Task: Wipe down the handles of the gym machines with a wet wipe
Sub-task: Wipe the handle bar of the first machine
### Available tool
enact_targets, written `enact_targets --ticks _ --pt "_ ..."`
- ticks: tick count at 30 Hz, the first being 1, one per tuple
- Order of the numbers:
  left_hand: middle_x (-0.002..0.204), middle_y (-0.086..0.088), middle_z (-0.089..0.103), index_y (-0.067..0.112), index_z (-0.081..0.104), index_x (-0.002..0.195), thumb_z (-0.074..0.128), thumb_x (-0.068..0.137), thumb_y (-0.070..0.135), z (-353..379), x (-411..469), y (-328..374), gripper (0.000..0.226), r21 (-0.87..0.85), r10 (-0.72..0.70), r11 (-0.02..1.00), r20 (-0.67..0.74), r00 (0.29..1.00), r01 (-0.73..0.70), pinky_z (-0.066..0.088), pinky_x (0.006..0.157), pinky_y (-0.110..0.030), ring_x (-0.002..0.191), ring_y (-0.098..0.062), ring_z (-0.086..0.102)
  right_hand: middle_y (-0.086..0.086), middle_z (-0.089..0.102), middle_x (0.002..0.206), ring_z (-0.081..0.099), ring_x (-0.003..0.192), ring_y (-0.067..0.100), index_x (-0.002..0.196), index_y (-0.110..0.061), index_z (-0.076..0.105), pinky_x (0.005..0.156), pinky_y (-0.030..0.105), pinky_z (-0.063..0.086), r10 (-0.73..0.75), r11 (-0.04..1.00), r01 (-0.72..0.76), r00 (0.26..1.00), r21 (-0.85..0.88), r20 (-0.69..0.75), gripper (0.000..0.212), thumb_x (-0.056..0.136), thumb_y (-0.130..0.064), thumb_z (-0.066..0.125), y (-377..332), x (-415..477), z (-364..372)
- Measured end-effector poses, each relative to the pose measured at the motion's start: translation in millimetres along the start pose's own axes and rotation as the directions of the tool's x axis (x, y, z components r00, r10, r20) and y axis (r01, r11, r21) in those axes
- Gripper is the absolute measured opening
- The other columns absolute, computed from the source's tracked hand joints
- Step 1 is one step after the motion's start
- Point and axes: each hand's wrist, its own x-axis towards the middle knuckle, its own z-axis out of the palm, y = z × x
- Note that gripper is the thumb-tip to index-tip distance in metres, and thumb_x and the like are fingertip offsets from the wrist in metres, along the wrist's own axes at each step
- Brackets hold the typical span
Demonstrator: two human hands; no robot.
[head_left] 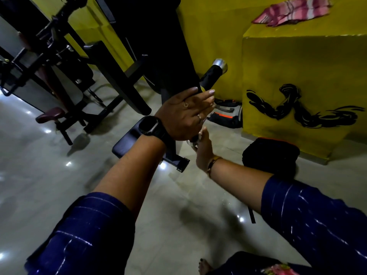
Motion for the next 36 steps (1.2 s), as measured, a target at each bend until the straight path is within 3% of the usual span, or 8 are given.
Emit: enact_targets --ticks 5,9,15,20,24,28,31,36 --pt "0.124 -0.009 0.067 0.006 0.071 0.115 0.043 0.097 0.02 0.3 1.1 -0.5 0.036 0.014 0.0 1.0 -0.029 1.0 0.0 0.019 0.115 -0.037 0.124 -0.024 0.058 0.015 0.061 0.12 0.054 0.12 0.033 0.108 -0.022 0.06 0.107 0.047 0.039 0.016 0.999 -0.013 0.998 -0.052 0.054 0.043 0.105 -0.04 0.021 -11.1 7.6 -4.0" --pt "0.122 -0.008 0.068 0.008 0.073 0.112 0.048 0.097 0.018 0.5 1.9 2.2 0.031 0.014 -0.016 1.0 -0.074 0.997 0.017 0.02 0.115 -0.036 0.122 -0.023 0.059 0.007 0.049 0.139 0.042 0.133 0.026 0.136 -0.02 0.049 0.11 0.038 0.032 0.078 0.996 -0.073 0.991 0.05 -0.107 0.047 0.103 -0.046 0.03 17.1 -12.3 0.6" --pt "0.122 -0.009 0.068 0.008 0.073 0.11 0.047 0.097 0.02 0.2 1.6 1.8 0.032 0.015 -0.016 1.0 -0.066 0.998 0.017 0.018 0.116 -0.036 0.121 -0.024 0.06 0.01 0.046 0.144 0.042 0.131 0.023 0.14 -0.013 0.047 0.105 0.022 0.028 0.134 0.99 -0.126 0.982 0.067 -0.136 0.055 0.102 -0.049 0.029 16.6 -17.6 10.7" --pt "0.123 -0.01 0.067 0.007 0.073 0.111 0.044 0.098 0.02 1.2 0.0 0.1 0.034 -0.001 0.0 1.0 -0.039 0.999 0.0 0.018 0.116 -0.037 0.123 -0.026 0.058 0.009 0.063 0.123 0.058 0.11 0.023 0.104 -0.018 0.064 0.1 0.034 0.041 0.007 0.995 -0.012 0.999 -0.097 -0.043 0.054 0.103 -0.051 0.021 -13.7 0.4 2.0" --pt "0.124 -0.01 0.066 0.006 0.072 0.113 0.043 0.098 0.022 2.9 -0.1 0.1 0.036 0.003 -0.001 1.0 -0.018 1.0 0.001 0.019 0.115 -0.038 0.123 -0.026 0.058 0.0 0.055 0.117 0.053 0.11 0.015 0.132 -0.013 0.05 0.109 0.037 0.035 0.099 0.995 -0.093 0.98 -0.044 0.17 0.049 0.105 -0.042 0.021 -33.2 7.9 -5.0" --pt "0.123 -0.01 0.067 0.007 0.072 0.112 0.051 0.095 0.021 6.0 -1.7 0.8 0.031 0.015 0.01 1.0 -0.033 0.999 -0.009 0.02 0.115 -0.038 0.123 -0.025 0.058 0.005 0.067 0.105 0.06 0.101 0.023 0.097 -0.022 0.069 0.104 0.041 0.04 0.192 0.981 -0.182 0.954 -0.068 0.229 0.055 0.104 -0.048 0.021 -31.1 15.8 -8.6" --pt "0.122 -0.009 0.068 0.008 0.074 0.109 0.058 0.091 0.02 6.5 -1.7 0.0 0.027 0.026 0.009 1.0 -0.039 0.999 -0.008 0.021 0.115 -0.038 0.123 -0.024 0.059 0.011 0.066 0.107 0.059 0.105 0.031 0.097 -0.023 0.065 0.106 0.044 0.04 0.284 0.959 -0.274 0.934 -0.076 0.218 0.056 0.101 -0.056 0.021 -28.6 22.6 -15.8" --pt "0.123 -0.009 0.067 0.007 0.074 0.11 0.05 0.095 0.018 4.1 -0.5 0.2 0.03 0.012 -0.002 1.0 -0.018 1.0 0.003 0.02 0.115 -0.037 0.122 -0.025 0.059 0.015 0.065 0.11 0.062 0.075 0.017 0.124 -0.009 0.058 0.068 0.026 0.052 0.418 0.892 -0.353 0.883 -0.282 0.216 0.053 0.101 -0.049 0.032 -27.0 13.0 -35.0"
